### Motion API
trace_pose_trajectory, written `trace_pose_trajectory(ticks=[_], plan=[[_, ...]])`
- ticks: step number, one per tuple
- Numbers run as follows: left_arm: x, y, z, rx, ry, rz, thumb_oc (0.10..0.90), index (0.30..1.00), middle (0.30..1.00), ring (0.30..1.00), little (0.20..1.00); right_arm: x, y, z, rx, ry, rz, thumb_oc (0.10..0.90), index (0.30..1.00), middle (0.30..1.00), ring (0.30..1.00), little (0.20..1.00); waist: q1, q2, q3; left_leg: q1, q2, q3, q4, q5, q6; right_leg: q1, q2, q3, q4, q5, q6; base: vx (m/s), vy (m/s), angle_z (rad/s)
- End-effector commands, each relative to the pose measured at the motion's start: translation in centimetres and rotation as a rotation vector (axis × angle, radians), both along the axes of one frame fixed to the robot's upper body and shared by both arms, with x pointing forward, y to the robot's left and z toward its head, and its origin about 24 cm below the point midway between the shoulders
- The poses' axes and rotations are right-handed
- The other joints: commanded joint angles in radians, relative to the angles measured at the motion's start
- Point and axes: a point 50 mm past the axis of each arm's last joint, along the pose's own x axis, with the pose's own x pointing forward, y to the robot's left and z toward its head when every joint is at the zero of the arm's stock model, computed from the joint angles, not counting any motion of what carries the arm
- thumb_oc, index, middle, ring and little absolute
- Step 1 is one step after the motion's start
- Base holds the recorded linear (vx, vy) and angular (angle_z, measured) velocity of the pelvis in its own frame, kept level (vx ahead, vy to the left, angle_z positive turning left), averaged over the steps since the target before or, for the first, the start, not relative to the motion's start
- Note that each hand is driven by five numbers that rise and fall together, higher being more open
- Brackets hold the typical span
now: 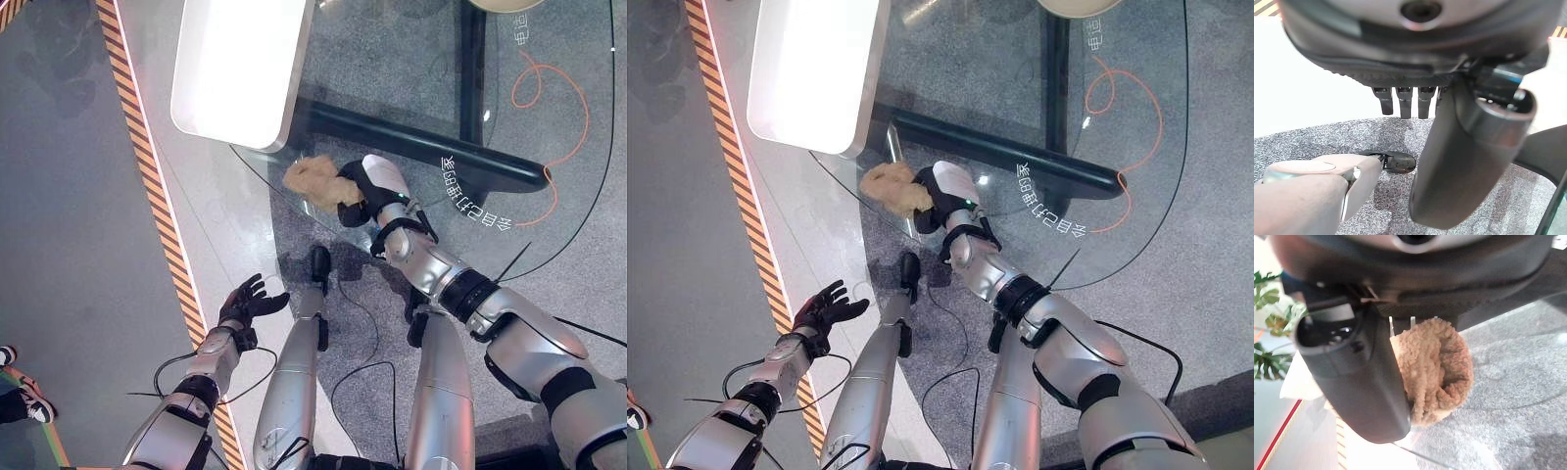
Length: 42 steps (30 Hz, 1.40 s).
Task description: Wipe the table with a cloth and put it in the basket.
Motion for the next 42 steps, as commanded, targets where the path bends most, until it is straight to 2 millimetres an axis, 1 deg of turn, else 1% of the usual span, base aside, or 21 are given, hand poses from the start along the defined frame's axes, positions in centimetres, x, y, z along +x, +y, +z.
trace_pose_trajectory(ticks=[1, 5, 7, 11, 15, 17, 19, 22, 23, 24, 28, 29, 30, 31, 35, 36, 37, 38, 40, 42], plan=[[-0.7, -0.1, -0.8, 0.042, 0.046, -0.025, 0.8, 0.9, 0.9, 0.9, 0.9, -1.8, 5.5, 5.3, 0.029, -0.195, 0.308, 0.1, 0.3, 0.3, 0.3, 0.2, 0.006, 0.032, -0.017, -0.009, -0.066, 0.033, 0.146, -0.147, 0.037, 0.082, 0.012, -0.034, -0.269, 0.13, 0.018, 0.0, 0.0, 0.0], [-0.5, 0.0, -0.8, 0.044, 0.049, -0.026, 0.8, 0.9, 0.9, 0.9, 0.9, -1.9, 5.7, 5.0, 0.008, -0.16, 0.342, 0.1, 0.3, 0.3, 0.3, 0.2, 0.005, 0.031, -0.017, -0.012, -0.065, 0.032, 0.15, -0.146, 0.036, 0.079, 0.012, -0.032, -0.266, 0.131, 0.019, 0.0, 0.0, 0.0], [-0.4, 0.2, -0.6, 0.049, 0.05, -0.025, 0.8, 0.9, 0.9, 0.9, 0.9, -2.0, 5.8, 4.5, -0.032, -0.14, 0.351, 0.1, 0.3, 0.3, 0.3, 0.2, 0.006, 0.027, -0.017, -0.012, -0.066, 0.03, 0.152, -0.147, 0.035, 0.08, 0.01, -0.035, -0.267, 0.132, 0.02, 0.0, 0.0, 0.0], [-0.2, 0.4, -0.5, 0.046, 0.05, -0.028, 0.8, 0.9, 0.9, 0.9, 0.9, -1.2, 4.7, 4.2, -0.014, -0.157, 0.261, 0.1, 0.3, 0.3, 0.3, 0.2, 0.006, 0.029, -0.017, -0.013, -0.063, 0.031, 0.154, -0.148, 0.036, 0.08, 0.008, -0.034, -0.265, 0.132, 0.02, 0.0, 0.0, 0.0], [-0.3, 0.6, -0.6, 0.047, 0.052, -0.025, 0.8, 0.9, 0.9, 0.9, 0.9, -0.4, 3.1, 4.7, 0.034, -0.225, 0.162, 0.1, 0.3, 0.3, 0.3, 0.2, 0.006, 0.027, -0.017, -0.016, -0.059, 0.031, 0.158, -0.148, 0.037, 0.077, 0.007, -0.036, -0.258, 0.132, 0.02, 0.0, 0.0, 0.0], [-0.4, 0.7, -0.6, 0.047, 0.055, -0.025, 0.8, 0.9, 0.9, 0.9, 0.9, 0.1, 2.0, 5.2, 0.074, -0.275, 0.09, 0.1, 0.3, 0.3, 0.3, 0.2, 0.006, 0.028, -0.017, -0.016, -0.057, 0.031, 0.161, -0.149, 0.038, 0.077, 0.008, -0.036, -0.254, 0.133, 0.019, 0.0, 0.0, 0.0], [-0.4, 0.8, -0.7, 0.047, 0.054, -0.023, 0.8, 0.9, 0.9, 0.9, 0.9, 0.8, 0.1, 6.3, 0.141, -0.347, -0.021, 0.1, 0.3, 0.3, 0.3, 0.2, 0.008, 0.028, -0.017, -0.022, -0.054, 0.03, 0.166, -0.15, 0.041, 0.072, 0.009, -0.036, -0.249, 0.134, 0.02, 0.0, 0.0, 0.0], [-0.5, 0.9, -0.7, 0.049, 0.056, -0.02, 0.8, 0.9, 0.9, 0.9, 0.9, 1.1, -1.1, 6.9, 0.185, -0.389, -0.091, 0.1, 0.3, 0.3, 0.3, 0.2, 0.009, 0.028, -0.017, -0.024, -0.052, 0.029, 0.17, -0.152, 0.043, 0.069, 0.01, -0.036, -0.244, 0.134, 0.02, 0.0, 0.0, 0.0], [-0.6, 1.1, -0.8, 0.051, 0.058, -0.016, 0.8, 0.9, 0.9, 0.9, 0.9, 1.3, -2.3, 7.5, 0.224, -0.43, -0.15, 0.1, 0.3, 0.3, 0.3, 0.2, 0.009, 0.027, -0.017, -0.025, -0.052, 0.028, 0.171, -0.153, 0.045, 0.068, 0.012, -0.037, -0.243, 0.134, 0.021, 0.0, 0.0, 0.0], [-0.7, 1.2, -0.9, 0.051, 0.058, -0.013, 0.8, 0.9, 0.9, 0.9, 0.9, 1.4, -2.9, 7.9, 0.248, -0.451, -0.186, 0.1, 0.3, 0.3, 0.3, 0.2, 0.01, 0.026, -0.017, -0.027, -0.051, 0.027, 0.173, -0.154, 0.046, 0.067, 0.013, -0.037, -0.242, 0.134, 0.021, 0.0, 0.0, 0.0], [-1.0, 1.7, -1.0, 0.052, 0.058, 0.003, 0.8, 0.9, 0.9, 0.9, 0.9, 1.5, -6.7, 9.8, 0.38, -0.574, -0.359, 0.1, 0.3, 0.3, 0.3, 0.2, 0.008, 0.021, -0.017, -0.042, -0.047, 0.02, 0.192, -0.165, 0.053, 0.053, 0.021, -0.035, -0.226, 0.133, 0.022, 0.0, 0.0, 0.0], [-1.0, 1.8, -1.0, 0.052, 0.058, 0.005, 0.8, 0.9, 0.9, 0.9, 0.9, 1.5, -7.0, 9.9, 0.394, -0.584, -0.374, 0.1, 0.3, 0.3, 0.3, 0.2, 0.008, 0.02, -0.017, -0.043, -0.047, 0.02, 0.193, -0.167, 0.054, 0.053, 0.022, -0.034, -0.225, 0.133, 0.022, 0.01, -0.022, 0.05], [-1.0, 1.9, -0.9, 0.054, 0.057, 0.007, 0.8, 0.9, 0.9, 0.9, 0.9, 1.5, -7.7, 10.3, 0.418, -0.602, -0.402, 0.1, 0.3, 0.3, 0.3, 0.2, 0.007, 0.017, -0.017, -0.047, -0.045, 0.019, 0.198, -0.169, 0.055, 0.048, 0.023, -0.034, -0.222, 0.132, 0.022, 0.01, -0.018, 0.06], [-1.0, 1.9, -0.9, 0.055, 0.056, 0.009, 0.8, 0.9, 0.9, 0.9, 0.9, 1.5, -8.1, 10.5, 0.428, -0.609, -0.416, 0.1, 0.3, 0.3, 0.3, 0.2, 0.007, 0.016, -0.017, -0.05, -0.045, 0.018, 0.2, -0.17, 0.056, 0.046, 0.024, -0.034, -0.221, 0.132, 0.022, 0.01, -0.02, 0.06], [-1.0, 2.2, -0.7, 0.053, 0.054, 0.02, 0.8, 0.9, 0.9, 0.9, 0.9, 1.3, -10.8, 11.1, 0.474, -0.646, -0.522, 0.1, 0.3, 0.3, 0.3, 0.2, 0.0, 0.012, -0.017, -0.061, -0.043, 0.018, 0.211, -0.177, 0.061, 0.033, 0.027, -0.032, -0.212, 0.13, 0.022, 0.02, -0.006, 0.01], [-1.4, 2.4, -1.1, 0.055, 0.067, 0.021, 0.8, 0.9, 0.9, 0.9, 0.9, 1.2, -11.8, 10.6, 0.482, -0.64, -0.559, 0.1, 0.3, 0.3, 0.3, 0.2, -0.001, 0.011, -0.017, -0.037, -0.043, 0.015, 0.22, -0.208, 0.057, 0.053, 0.028, -0.026, -0.198, 0.099, 0.03, 0.06, -0.011, -0.01], [-1.4, 2.5, -1.1, 0.056, 0.067, 0.023, 0.8, 0.9, 0.9, 0.9, 0.9, 1.2, -12.3, 10.6, 0.488, -0.644, -0.579, 0.1, 0.3, 0.3, 0.3, 0.2, -0.001, 0.01, -0.017, -0.038, -0.042, 0.016, 0.221, -0.21, 0.057, 0.053, 0.028, -0.026, -0.197, 0.099, 0.03, 0.0, 0.0, 0.0], [-1.1, 2.6, -0.7, 0.055, 0.054, 0.027, 0.8, 0.9, 0.9, 0.9, 0.9, 1.2, -12.6, 11.1, 0.497, -0.658, -0.591, 0.1, 0.3, 0.3, 0.3, 0.2, -0.002, 0.01, -0.017, -0.064, -0.042, 0.019, 0.214, -0.181, 0.063, 0.031, 0.028, -0.033, -0.211, 0.128, 0.021, -0.07, 0.004, -0.01], [-1.1, 2.8, -0.7, 0.055, 0.054, 0.032, 0.8, 0.9, 0.9, 0.9, 0.9, 1.1, -13.8, 11.1, 0.501, -0.666, -0.629, 0.1, 0.3, 0.3, 0.3, 0.2, -0.004, 0.008, -0.017, -0.065, -0.04, 0.02, 0.218, -0.184, 0.064, 0.03, 0.028, -0.033, -0.207, 0.126, 0.021, -0.03, 0.003, 0.0], [-1.1, 3.2, -0.5, 0.054, 0.052, 0.038, 0.8, 0.9, 0.9, 0.9, 0.9, 0.8, -15.5, 11.0, 0.507, -0.682, -0.708, 0.1, 0.3, 0.3, 0.3, 0.2, -0.006, 0.007, -0.017, -0.068, -0.038, 0.02, 0.221, -0.186, 0.066, 0.026, 0.029, -0.034, -0.204, 0.124, 0.021, 0.03, -0.005, 0.0]])
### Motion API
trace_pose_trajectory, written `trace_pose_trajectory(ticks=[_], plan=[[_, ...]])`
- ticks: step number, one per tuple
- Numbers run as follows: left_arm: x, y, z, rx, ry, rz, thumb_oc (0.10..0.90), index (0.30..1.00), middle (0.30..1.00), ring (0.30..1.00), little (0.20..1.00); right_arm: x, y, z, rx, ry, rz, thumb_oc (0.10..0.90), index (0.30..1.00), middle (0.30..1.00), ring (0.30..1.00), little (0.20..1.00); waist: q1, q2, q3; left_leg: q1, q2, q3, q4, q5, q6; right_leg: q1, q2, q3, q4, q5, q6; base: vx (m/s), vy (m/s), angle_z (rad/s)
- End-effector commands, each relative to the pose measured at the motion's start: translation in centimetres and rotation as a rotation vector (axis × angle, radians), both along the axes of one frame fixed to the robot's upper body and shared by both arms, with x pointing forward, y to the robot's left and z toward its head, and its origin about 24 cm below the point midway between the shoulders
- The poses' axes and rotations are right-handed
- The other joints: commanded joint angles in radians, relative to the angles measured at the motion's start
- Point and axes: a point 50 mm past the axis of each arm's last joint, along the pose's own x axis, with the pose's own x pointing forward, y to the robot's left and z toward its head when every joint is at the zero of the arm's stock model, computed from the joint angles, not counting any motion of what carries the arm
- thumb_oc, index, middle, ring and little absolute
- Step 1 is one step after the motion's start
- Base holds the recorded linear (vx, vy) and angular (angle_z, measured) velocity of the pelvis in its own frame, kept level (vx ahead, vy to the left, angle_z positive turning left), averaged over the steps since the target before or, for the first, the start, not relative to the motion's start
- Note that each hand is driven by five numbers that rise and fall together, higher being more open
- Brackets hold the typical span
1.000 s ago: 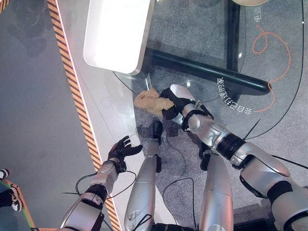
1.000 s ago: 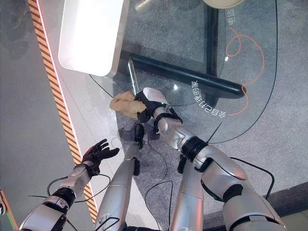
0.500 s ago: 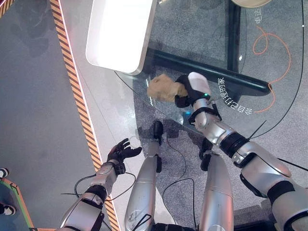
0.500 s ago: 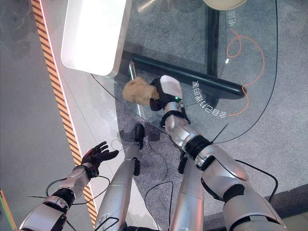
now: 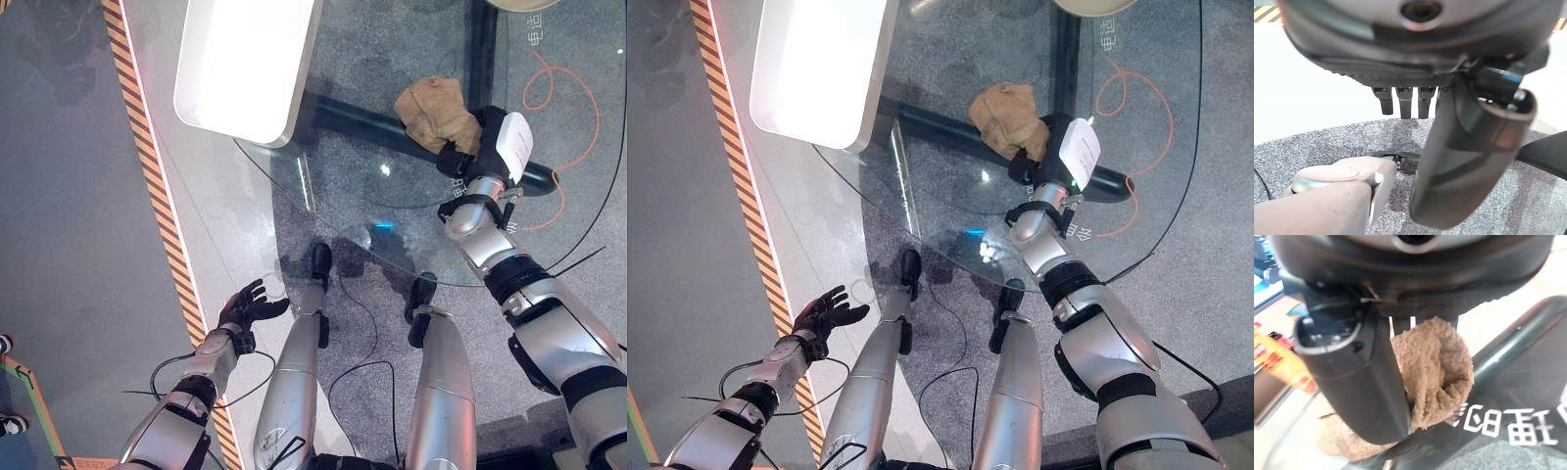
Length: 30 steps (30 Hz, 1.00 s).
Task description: Wipe the table with a cloth and put it in the basket.
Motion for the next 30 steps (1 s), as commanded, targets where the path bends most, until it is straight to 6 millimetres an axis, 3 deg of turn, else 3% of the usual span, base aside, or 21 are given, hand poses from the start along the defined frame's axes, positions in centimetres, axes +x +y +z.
trace_pose_trajectory(ticks=[1, 4, 5, 6, 10, 15, 23, 30], plan=[[-1.2, 2.9, -0.4, 0.036, 0.024, 0.067, 0.8, 0.9, 0.9, 0.9, 0.9, -0.9, -4.1, 6.0, 0.057, -0.267, -0.183, 0.1, 0.3, 0.3, 0.3, 0.2, -0.014, 0.007, -0.017, -0.005, -0.038, 0.035, 0.183, -0.205, 0.054, 0.053, 0.031, -0.007, -0.19, 0.097, 0.027, 0.06, -0.013, 0.01], [-1.3, 3.0, -0.4, 0.036, 0.024, 0.071, 0.8, 0.9, 0.9, 0.9, 0.9, -1.4, -6.3, 5.4, 0.092, -0.269, -0.271, 0.1, 0.3, 0.3, 0.3, 0.2, -0.016, 0.006, -0.017, -0.005, -0.036, 0.034, 0.184, -0.209, 0.056, 0.053, 0.032, -0.007, -0.189, 0.095, 0.028, 0.0, -0.01, 0.01], [-0.8, 3.0, 0.0, 0.036, 0.012, 0.075, 0.8, 0.9, 0.9, 0.9, 0.9, -1.9, -7.9, 5.4, 0.132, -0.278, -0.338, 0.1, 0.3, 0.3, 0.3, 0.2, -0.018, 0.004, -0.017, -0.036, -0.033, 0.037, 0.182, -0.183, 0.063, 0.029, 0.031, -0.014, -0.203, 0.125, 0.021, -0.07, -0.011, 0.01], [-0.8, 3.0, 0.0, 0.036, 0.012, 0.075, 0.8, 0.9, 0.9, 0.9, 0.9, -1.9, -7.9, 5.4, 0.132, -0.278, -0.338, 0.1, 0.3, 0.3, 0.3, 0.2, -0.018, 0.004, -0.017, -0.036, -0.033, 0.037, 0.182, -0.183, 0.063, 0.029, 0.031, -0.014, -0.203, 0.125, 0.021, -0.08, -0.016, 0.0], [-0.8, 3.3, 0.2, 0.04, 0.01, 0.079, 0.8, 0.9, 0.9, 0.9, 0.9, -3.1, -11.2, 4.2, 0.197, -0.245, -0.47, 0.1, 0.3, 0.3, 0.3, 0.2, -0.019, 0.0, -0.017, -0.043, -0.032, 0.032, 0.189, -0.188, 0.067, 0.026, 0.033, -0.013, -0.202, 0.126, 0.023, 0.0, 0.0, 0.0], [-0.6, 4.3, 0.6, 0.048, 0.011, 0.093, 0.8, 0.9, 0.9, 0.9, 0.9, -5.3, -15.1, 1.2, 0.359, -0.208, -0.617, 0.1, 0.3, 0.3, 0.3, 0.2, -0.027, -0.012, -0.017, -0.055, -0.026, 0.026, 0.203, -0.198, 0.071, 0.016, 0.039, -0.01, -0.196, 0.129, 0.025, 0.0, -0.013, 0.0], [-0.4, 5.7, 1.3, 0.063, 0.011, 0.115, 0.8, 0.9, 0.9, 0.9, 0.9, -6.7, -16.8, 0.0, 0.438, -0.213, -0.675, 0.1, 0.3, 0.3, 0.3, 0.2, -0.037, -0.031, -0.017, -0.063, -0.022, 0.018, 0.204, -0.2, 0.069, 0.011, 0.05, -0.002, -0.203, 0.139, 0.033, 0.0, -0.008, 0.0], [-0.3, 6.3, 1.7, 0.068, 0.01, 0.123, 0.8, 0.9, 0.9, 0.9, 0.9, -6.6, -16.6, 0.4, 0.479, -0.262, -0.684, 0.1, 0.3, 0.3, 0.3, 0.2, -0.041, -0.041, -0.017, -0.06, -0.018, 0.017, 0.197, -0.199, 0.063, 0.015, 0.053, -0.001, -0.215, 0.142, 0.036, 0.0, -0.004, -0.02]])
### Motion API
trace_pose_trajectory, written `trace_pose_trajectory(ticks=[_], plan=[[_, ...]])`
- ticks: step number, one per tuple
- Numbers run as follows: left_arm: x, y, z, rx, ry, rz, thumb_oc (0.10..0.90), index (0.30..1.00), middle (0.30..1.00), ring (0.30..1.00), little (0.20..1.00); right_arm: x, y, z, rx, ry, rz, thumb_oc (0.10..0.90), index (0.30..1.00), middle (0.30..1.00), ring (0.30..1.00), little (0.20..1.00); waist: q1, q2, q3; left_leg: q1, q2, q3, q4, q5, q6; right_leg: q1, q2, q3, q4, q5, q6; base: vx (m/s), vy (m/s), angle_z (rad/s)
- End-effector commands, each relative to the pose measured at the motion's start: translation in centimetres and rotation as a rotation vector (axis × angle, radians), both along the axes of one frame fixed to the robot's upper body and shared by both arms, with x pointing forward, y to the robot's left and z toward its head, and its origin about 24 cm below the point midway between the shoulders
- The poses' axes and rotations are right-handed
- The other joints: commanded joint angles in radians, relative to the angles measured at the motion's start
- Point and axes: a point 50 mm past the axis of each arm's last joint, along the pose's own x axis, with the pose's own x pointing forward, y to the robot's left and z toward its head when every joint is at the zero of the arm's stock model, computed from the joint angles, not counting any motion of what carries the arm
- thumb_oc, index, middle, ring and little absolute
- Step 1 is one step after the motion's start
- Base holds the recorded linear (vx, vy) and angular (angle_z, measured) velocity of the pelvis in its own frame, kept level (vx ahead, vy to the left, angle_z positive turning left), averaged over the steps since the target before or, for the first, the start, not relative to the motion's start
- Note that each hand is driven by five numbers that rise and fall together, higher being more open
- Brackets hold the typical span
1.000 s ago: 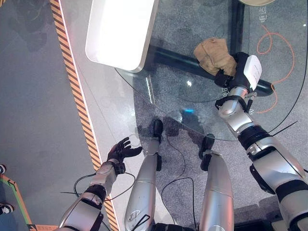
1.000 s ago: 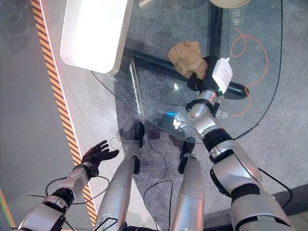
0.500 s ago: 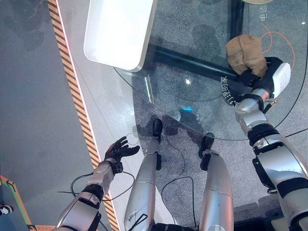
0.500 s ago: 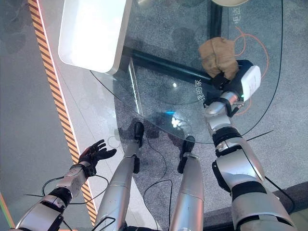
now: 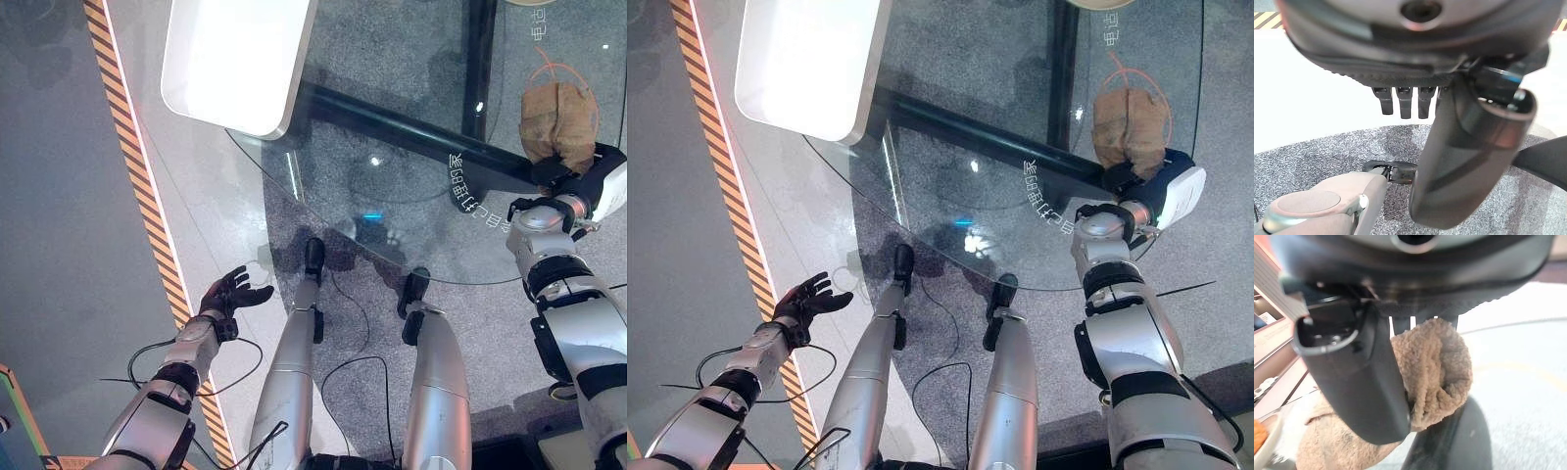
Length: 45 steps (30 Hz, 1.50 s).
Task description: Wipe the table with a cloth and put it in the basket.
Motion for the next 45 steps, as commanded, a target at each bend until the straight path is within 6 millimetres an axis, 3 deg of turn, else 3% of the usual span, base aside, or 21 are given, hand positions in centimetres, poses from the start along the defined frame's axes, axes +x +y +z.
trace_pose_trajectory(ticks=[1, 9, 18, 30, 38, 45], plan=[[-1.6, 3.3, -0.6, 0.013, 0.047, 0.106, 0.8, 0.9, 0.9, 0.9, 0.9, -4.0, -6.4, 1.5, 0.003, -0.081, -0.295, 0.1, 0.3, 0.3, 0.3, 0.2, -0.017, -0.008, -0.024, -0.013, -0.015, 0.03, 0.158, -0.183, 0.054, 0.02, 0.049, 0.005, -0.175, 0.119, 0.022, 0.0, -0.005, -0.03], [-1.3, 3.5, -0.4, 0.013, 0.046, 0.104, 0.8, 0.9, 0.9, 0.9, 0.9, -3.3, -5.7, 2.5, -0.009, -0.144, -0.243, 0.1, 0.3, 0.3, 0.3, 0.2, -0.016, -0.009, -0.024, -0.01, -0.016, 0.029, 0.151, -0.183, 0.052, 0.024, 0.049, 0.003, -0.182, 0.118, 0.021, 0.0, -0.001, -0.02], [-1.2, 3.3, -0.3, 0.012, 0.039, 0.097, 0.8, 0.9, 0.9, 0.9, 0.9, -1.5, -2.8, 5.5, -0.129, -0.242, -0.106, 0.1, 0.3, 0.3, 0.3, 0.2, -0.012, -0.007, -0.024, -0.002, -0.019, 0.031, 0.138, -0.18, 0.046, 0.031, 0.046, 0.0, -0.193, 0.117, 0.022, 0.0, 0.0, 0.0], [-1.0, 2.0, -0.5, 0.007, 0.033, 0.069, 0.8, 0.9, 0.9, 0.9, 0.9, 1.2, 5.2, 9.8, -0.455, -0.275, 0.203, 0.1, 0.3, 0.3, 0.3, 0.2, -0.003, 0.0, -0.024, 0.007, -0.028, 0.036, 0.12, -0.17, 0.042, 0.039, 0.041, -0.011, -0.206, 0.114, 0.014, 0.0, 0.0, 0.0], [-0.9, 0.9, -0.7, 0.002, 0.027, 0.046, 0.8, 0.9, 0.9, 0.9, 0.9, 2.1, 10.7, 10.2, -0.65, -0.215, 0.374, 0.1, 0.3, 0.3, 0.3, 0.2, 0.008, 0.012, -0.024, 0.018, -0.04, 0.044, 0.104, -0.161, 0.042, 0.051, 0.034, -0.022, -0.218, 0.111, 0.008, 0.0, 0.0, 0.0], [-1.0, 0.4, -1.0, -0.003, 0.024, 0.036, 0.8, 0.9, 0.9, 0.9, 0.9, 2.4, 13.4, 9.5, -0.766, -0.144, 0.475, 0.1, 0.3, 0.3, 0.3, 0.2, 0.014, 0.02, -0.024, 0.026, -0.044, 0.049, 0.096, -0.153, 0.041, 0.059, 0.031, -0.027, -0.223, 0.111, 0.006, 0.0, 0.0, 0.0]])
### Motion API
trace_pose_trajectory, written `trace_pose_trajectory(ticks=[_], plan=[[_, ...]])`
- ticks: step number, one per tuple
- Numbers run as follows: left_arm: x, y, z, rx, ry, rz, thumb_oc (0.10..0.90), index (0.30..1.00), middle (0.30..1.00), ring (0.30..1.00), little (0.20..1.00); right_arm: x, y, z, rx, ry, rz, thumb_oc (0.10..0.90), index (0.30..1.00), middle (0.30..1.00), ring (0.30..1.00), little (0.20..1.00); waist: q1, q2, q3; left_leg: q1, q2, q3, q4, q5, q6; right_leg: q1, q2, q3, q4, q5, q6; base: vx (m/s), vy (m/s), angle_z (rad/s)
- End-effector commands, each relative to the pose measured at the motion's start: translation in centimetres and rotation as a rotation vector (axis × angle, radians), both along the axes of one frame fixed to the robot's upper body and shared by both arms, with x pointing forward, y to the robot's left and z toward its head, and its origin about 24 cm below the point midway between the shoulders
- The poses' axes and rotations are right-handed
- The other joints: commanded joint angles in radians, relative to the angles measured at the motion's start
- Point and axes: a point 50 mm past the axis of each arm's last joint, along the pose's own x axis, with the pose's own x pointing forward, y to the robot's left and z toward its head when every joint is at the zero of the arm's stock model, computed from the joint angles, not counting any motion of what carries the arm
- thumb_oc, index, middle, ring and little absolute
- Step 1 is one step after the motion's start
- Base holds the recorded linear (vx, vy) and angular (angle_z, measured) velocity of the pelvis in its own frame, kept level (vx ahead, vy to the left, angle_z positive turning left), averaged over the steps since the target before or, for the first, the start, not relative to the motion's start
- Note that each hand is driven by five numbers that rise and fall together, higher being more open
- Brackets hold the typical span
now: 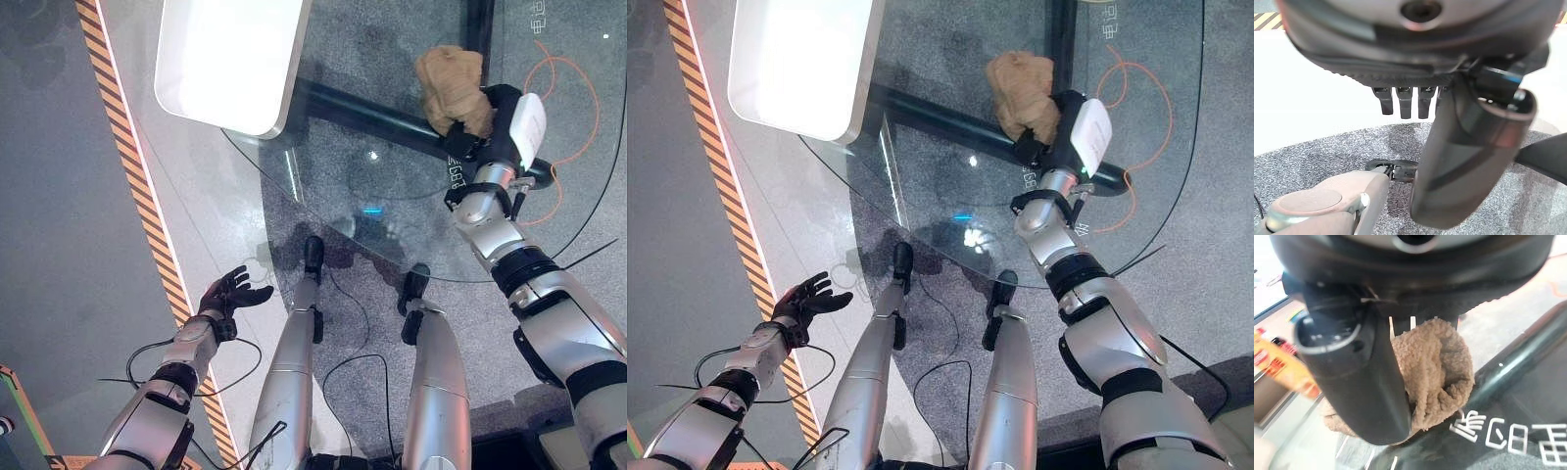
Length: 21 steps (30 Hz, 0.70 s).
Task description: Wipe the table with a cloth and put it in the basket.
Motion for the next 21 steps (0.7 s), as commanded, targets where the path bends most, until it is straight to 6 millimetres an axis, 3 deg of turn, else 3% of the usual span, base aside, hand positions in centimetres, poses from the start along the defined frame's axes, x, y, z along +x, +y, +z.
trace_pose_trajectory(ticks=[1, 8, 21], plan=[[-0.8, 0.1, -0.9, 0.0, 0.024, 0.042, 0.8, 0.9, 0.9, 0.9, 0.9, -0.2, 2.4, 6.4, -0.168, -0.195, 0.1, 0.1, 0.3, 0.3, 0.3, 0.2, 0.004, 0.019, -0.023, 0.024, -0.046, 0.044, 0.122, -0.166, 0.043, 0.065, 0.029, -0.028, -0.207, 0.097, 0.004, 0.0, 0.0, 0.0], [-0.7, -0.3, -1.0, -0.003, 0.025, 0.031, 0.8, 0.9, 0.9, 0.9, 0.9, 0.1, 4.0, 5.3, -0.201, -0.13, 0.173, 0.1, 0.3, 0.3, 0.3, 0.2, 0.01, 0.026, -0.023, 0.032, -0.049, 0.047, 0.111, -0.158, 0.041, 0.074, 0.026, -0.035, -0.21, 0.097, 0.004, 0.0, 0.0, 0.0], [-0.8, -1.1, -1.3, -0.018, 0.016, 0.025, 0.8, 0.9, 0.9, 0.9, 0.9, -1.5, 11.1, 2.5, -0.278, -0.006, 0.576, 0.1, 0.3, 0.3, 0.3, 0.2, 0.005, 0.029, -0.023, 0.042, -0.053, 0.054, 0.092, -0.143, 0.032, 0.079, 0.025, -0.03, -0.218, 0.099, 0.004, 0.0, 0.0, 0.0]])
